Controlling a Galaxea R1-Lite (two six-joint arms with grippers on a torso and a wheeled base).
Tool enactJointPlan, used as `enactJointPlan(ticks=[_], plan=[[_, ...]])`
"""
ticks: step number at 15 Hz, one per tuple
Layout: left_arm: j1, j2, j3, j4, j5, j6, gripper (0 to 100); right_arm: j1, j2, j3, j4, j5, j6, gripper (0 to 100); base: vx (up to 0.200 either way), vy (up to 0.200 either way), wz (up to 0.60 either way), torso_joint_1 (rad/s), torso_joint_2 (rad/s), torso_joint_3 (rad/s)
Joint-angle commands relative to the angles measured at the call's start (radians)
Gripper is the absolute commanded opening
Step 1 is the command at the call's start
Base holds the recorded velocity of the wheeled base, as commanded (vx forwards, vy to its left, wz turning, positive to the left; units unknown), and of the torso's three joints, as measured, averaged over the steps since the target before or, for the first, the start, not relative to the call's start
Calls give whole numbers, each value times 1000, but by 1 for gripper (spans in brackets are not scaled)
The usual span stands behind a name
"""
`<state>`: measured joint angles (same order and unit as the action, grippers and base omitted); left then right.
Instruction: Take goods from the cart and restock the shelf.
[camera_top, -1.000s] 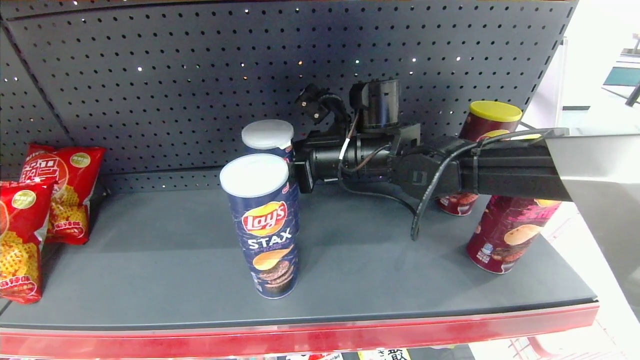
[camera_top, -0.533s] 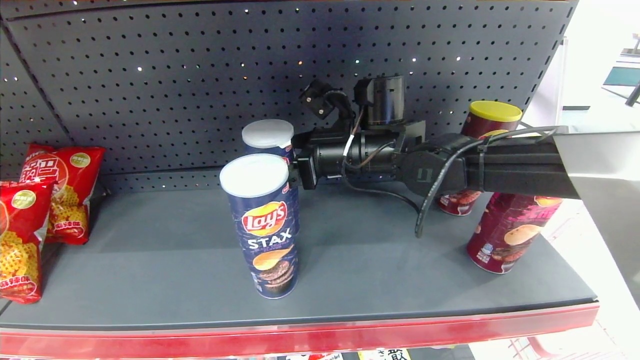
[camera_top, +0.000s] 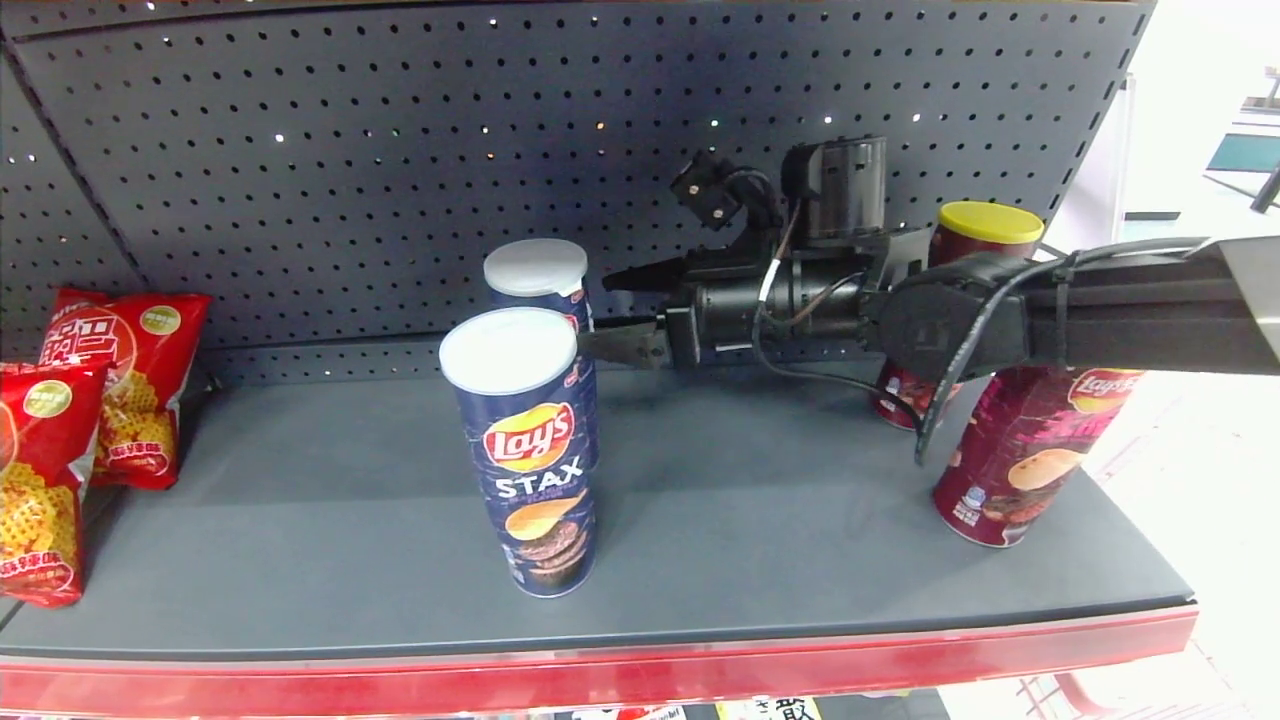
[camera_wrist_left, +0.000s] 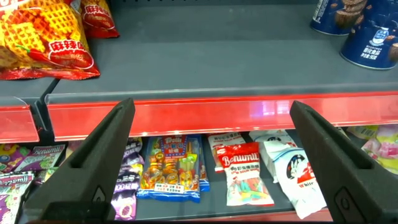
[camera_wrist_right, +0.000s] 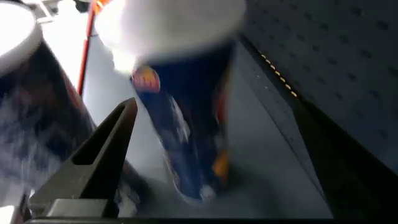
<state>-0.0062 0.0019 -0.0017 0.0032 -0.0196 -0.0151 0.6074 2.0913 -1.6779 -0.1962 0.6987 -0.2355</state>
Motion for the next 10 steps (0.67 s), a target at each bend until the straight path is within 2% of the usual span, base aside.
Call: enactJointPlan(ticks=[1, 10], plan=[[0, 1, 0, 0, 0, 0, 100, -23, -57, 35, 0, 2, -4, 100, 0, 0, 0, 0, 0, 0], [0, 1, 0, 0, 0, 0, 100, -37, -119, 40, 0, 1, -2, 100, 0, 0, 0, 0, 0, 0]])
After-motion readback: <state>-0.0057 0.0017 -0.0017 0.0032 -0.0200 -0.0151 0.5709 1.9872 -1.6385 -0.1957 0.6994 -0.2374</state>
